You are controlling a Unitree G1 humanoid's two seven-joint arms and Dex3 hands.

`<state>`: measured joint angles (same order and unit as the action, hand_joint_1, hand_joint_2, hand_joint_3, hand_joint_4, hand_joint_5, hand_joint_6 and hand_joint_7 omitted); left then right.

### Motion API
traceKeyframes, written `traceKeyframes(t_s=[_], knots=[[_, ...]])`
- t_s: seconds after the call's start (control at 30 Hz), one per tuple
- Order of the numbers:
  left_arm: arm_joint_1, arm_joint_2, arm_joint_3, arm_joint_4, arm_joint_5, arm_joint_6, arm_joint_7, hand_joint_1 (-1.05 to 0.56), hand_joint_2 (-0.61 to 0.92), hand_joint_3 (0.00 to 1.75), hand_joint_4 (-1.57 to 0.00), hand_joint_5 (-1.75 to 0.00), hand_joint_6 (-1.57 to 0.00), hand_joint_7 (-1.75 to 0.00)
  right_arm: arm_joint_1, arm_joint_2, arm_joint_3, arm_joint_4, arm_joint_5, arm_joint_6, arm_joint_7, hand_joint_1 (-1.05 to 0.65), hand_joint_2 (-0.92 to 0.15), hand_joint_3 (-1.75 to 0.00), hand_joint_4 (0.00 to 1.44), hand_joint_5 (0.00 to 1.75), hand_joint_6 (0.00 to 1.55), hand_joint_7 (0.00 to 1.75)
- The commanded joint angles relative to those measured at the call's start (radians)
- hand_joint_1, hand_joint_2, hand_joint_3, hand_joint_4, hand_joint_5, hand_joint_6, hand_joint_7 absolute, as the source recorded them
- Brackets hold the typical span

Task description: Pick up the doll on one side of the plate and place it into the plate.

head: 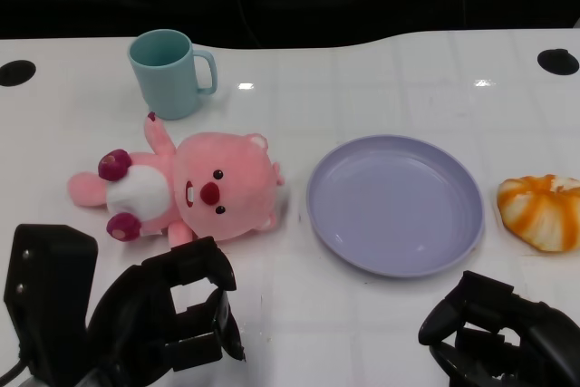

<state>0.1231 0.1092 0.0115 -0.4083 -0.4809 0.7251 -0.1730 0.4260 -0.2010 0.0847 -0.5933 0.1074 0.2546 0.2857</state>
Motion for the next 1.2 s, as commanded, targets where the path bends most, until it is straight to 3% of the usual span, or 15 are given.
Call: traceKeyframes(t_s=[0.03, 1.2], knots=[[-0.007, 0.011, 0.009, 0.002, 0.009, -0.005, 0.000, -0.09, 0.49, 1.42, -0.88, -1.75, -0.74, -1.75, -0.002, -0.008, 0.003, -0.003, -0.001, 0.004, -0.004, -0.29, -0.92, -0.50, 0.67, 1.75, 0.48, 1.65], [-0.005, 0.011, 0.019, -0.006, 0.014, -0.013, -0.003, -0.08, 0.49, 1.41, -0.86, -1.75, -0.75, -1.69, 0.000, -0.010, 0.017, -0.017, -0.002, 0.016, -0.008, -0.28, -0.92, -0.51, 0.66, 1.75, 0.47, 1.66]])
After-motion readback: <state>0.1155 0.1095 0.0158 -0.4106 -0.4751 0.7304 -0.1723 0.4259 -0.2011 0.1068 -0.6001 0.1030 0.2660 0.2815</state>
